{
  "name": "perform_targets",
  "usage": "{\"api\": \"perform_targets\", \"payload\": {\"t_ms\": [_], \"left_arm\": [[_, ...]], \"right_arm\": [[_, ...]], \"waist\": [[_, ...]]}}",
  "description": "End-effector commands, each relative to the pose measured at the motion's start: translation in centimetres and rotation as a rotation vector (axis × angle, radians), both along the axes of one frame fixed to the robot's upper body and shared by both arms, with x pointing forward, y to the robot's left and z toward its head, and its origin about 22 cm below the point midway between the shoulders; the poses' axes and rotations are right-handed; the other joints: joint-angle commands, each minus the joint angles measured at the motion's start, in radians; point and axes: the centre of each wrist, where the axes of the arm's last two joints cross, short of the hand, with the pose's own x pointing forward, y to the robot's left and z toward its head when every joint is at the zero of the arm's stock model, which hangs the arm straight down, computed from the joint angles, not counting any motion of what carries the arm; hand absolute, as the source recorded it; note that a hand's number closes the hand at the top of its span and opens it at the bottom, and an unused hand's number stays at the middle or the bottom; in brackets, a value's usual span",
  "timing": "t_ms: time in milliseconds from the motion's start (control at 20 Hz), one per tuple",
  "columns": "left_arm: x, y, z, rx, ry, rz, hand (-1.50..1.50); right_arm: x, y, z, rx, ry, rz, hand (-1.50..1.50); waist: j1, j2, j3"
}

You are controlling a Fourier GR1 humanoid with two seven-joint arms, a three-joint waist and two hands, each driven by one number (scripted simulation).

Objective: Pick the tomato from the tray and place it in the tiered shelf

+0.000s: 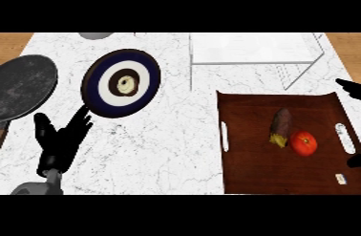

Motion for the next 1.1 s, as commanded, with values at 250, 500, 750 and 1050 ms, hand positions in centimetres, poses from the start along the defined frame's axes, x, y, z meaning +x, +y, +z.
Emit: {"api": "perform_targets", "payload": {"t_ms": [250,500,750,1050], "left_arm": [[0.6,0.1,0.6,0.004,0.018,-0.018,0.0],[1.6,-1.2,-0.6,-0.001,0.0,0.008,0.0],[-0.4,-0.3,-0.8,-0.005,0.007,0.009,0.0],[0.2,-1.3,0.6,0.0,0.009,-0.002,0.0]], "right_arm": [[-0.3,2.2,-1.4,-0.146,0.076,0.018,-1.5],[-1.6,4.7,-3.8,-0.188,0.075,-0.041,-1.5],[-1.3,3.1,-3.6,-0.218,0.065,-0.065,-1.5],[-1.9,4.6,-6.1,-0.205,0.06,-0.068,-1.5]], "waist": [[-0.001,0.002,0.0],[-0.004,0.003,-0.001],[0.0,0.003,0.0],[0.0,0.002,0.0]]}}
